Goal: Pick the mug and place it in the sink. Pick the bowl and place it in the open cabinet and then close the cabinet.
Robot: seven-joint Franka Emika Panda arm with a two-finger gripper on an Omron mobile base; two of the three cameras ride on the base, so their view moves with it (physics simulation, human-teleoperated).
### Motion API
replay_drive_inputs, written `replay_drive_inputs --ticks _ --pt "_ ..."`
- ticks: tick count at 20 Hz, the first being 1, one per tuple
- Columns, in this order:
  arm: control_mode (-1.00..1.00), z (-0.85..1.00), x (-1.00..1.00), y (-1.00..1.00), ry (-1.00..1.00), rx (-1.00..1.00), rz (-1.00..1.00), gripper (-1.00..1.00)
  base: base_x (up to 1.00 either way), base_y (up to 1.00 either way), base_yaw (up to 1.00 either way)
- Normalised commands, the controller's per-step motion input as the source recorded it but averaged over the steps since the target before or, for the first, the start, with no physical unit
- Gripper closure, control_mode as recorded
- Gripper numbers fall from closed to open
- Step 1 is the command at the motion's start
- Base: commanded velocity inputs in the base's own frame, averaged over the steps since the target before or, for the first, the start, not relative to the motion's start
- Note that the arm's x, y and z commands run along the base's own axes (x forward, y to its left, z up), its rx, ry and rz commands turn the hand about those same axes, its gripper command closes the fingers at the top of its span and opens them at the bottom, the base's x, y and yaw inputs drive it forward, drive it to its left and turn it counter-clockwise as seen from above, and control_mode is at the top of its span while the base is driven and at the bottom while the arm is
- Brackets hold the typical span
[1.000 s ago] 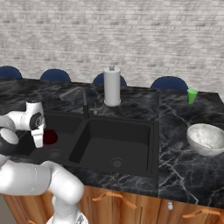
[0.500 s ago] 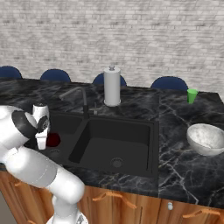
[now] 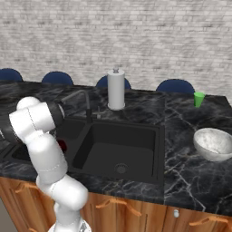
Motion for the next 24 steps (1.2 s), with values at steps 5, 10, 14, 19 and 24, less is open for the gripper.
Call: replay_drive_inputs --ticks 5,10,14,19,24 --pt "-1.0 -0.16 0.37 0.04 0.0 0.0 0.0 1.0 0.0 0.0 0.0" --pt "-1.0 -0.22 0.31 0.27 0.0 0.01 -0.01 1.0 0.0 0.0 0.0" --pt "-1.0 -0.41 0.24 0.39 0.0 0.06 -0.05 1.0 0.0 0.0 0.0" --pt "-1.0 -0.42 0.31 0.22 0.0 0.07 -0.06 1.0 0.0 0.0 0.0" --pt "-1.0 -0.31 0.45 0.19 0.0 0.04 -0.05 -1.0 0.0 0.0 0.0"
